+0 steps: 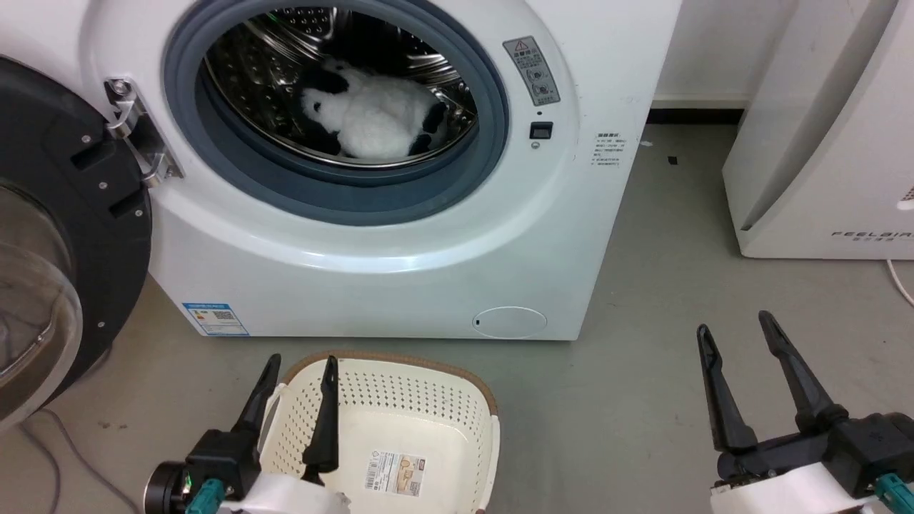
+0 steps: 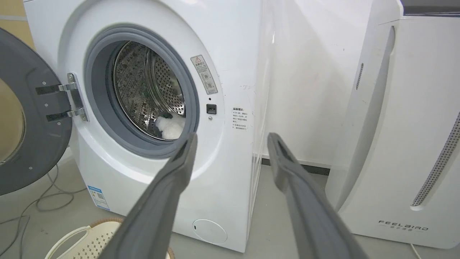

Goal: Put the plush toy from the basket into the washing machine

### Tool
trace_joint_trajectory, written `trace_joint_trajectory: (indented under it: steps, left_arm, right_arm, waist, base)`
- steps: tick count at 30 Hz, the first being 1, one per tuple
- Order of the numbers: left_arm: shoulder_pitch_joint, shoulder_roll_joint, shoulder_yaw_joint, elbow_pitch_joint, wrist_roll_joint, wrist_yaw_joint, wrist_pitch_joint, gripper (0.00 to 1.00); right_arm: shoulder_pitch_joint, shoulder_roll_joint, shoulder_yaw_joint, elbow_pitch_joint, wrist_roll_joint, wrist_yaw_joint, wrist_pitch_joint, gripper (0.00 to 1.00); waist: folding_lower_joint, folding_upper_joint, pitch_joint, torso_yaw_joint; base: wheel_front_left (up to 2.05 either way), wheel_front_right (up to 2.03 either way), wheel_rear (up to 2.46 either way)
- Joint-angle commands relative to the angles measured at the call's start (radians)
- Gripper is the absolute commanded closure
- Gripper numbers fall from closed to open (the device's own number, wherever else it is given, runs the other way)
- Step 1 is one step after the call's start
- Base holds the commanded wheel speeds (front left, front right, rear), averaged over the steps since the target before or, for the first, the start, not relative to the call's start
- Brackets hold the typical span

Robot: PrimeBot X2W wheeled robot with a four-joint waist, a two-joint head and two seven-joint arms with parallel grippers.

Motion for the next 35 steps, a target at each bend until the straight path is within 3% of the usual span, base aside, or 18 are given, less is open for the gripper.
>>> trace_joint_trajectory:
  steps: [1, 9, 10, 35]
  left_arm:
    - [0.017, -0.005, 0.007, -0.009, 0.013, -0.005, -0.004, 0.00]
    - [0.034, -0.030, 0.044, -0.014, 0.044, -0.037, -0.004, 0.00]
    - [0.027, -0.029, 0.043, -0.010, 0.040, -0.037, 0.000, 1.00]
    - [0.024, -0.036, 0.058, -0.026, 0.067, -0.034, 0.044, 1.00]
  right_arm:
    - [0.015, 0.000, 0.002, 0.004, 0.003, -0.001, -0.004, 0.00]
    - [0.021, 0.000, 0.006, 0.019, 0.003, -0.001, -0.004, 0.00]
    - [0.010, 0.000, 0.004, 0.017, 0.000, 0.000, 0.000, 1.00]
    - [0.005, 0.000, 0.004, 0.026, -0.006, 0.000, 0.044, 1.00]
  waist:
    - [0.0002, 0.0000, -0.002, 0.001]
    - [0.0002, 0.0000, -0.004, 0.006]
    - [0.0002, 0.0000, -0.004, 0.006]
    - [0.0002, 0.0000, -0.018, 0.000]
  base:
    - [0.00, 0.00, 0.00]
    - [0.00, 0.00, 0.00]
    - [0.00, 0.00, 0.00]
    - [0.00, 0.00, 0.00]
